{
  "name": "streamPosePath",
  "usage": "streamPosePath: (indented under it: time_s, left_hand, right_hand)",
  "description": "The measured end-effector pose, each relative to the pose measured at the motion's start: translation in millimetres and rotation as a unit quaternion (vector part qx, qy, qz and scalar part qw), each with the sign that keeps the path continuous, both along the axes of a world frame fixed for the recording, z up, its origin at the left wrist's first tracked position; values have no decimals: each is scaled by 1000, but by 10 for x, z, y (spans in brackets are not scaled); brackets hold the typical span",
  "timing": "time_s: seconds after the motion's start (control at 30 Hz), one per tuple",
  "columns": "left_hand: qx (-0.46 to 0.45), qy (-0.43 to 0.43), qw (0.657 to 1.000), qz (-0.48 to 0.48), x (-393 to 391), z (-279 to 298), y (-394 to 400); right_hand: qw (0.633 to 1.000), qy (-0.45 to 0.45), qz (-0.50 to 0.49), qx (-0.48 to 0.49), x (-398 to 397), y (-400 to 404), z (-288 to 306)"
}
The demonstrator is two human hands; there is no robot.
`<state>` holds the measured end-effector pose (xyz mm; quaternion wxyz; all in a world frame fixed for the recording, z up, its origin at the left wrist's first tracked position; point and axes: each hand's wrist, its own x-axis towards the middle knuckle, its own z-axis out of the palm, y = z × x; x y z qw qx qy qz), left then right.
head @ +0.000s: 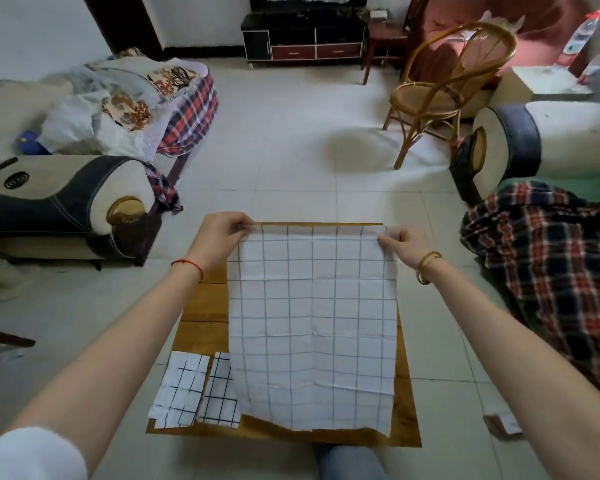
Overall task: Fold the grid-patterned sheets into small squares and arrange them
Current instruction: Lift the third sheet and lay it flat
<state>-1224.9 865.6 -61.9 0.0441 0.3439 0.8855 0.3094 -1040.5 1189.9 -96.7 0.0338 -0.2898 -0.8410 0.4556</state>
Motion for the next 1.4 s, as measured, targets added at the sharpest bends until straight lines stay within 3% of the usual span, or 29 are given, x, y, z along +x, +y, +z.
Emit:
streamPosePath:
  time_s: [0.3, 0.67, 1.03, 1.4]
  left_hand:
    - [-12, -67, 997, 41, -693, -668, 450]
    - [-56, -114, 989, 75, -974, -1184, 586]
    - [-68, -204, 974, 78, -589, -1580, 206]
    - [-117, -277, 952, 52, 171, -2169, -173]
  right_hand:
    - [996, -82, -18, -21, -820, 435, -612]
    - [994, -109, 14, -21, -1203, 544, -1017]
    - [982, -178, 57, -15, -793, 198, -1254]
    - [952, -270, 110, 91, -150, -252, -1813]
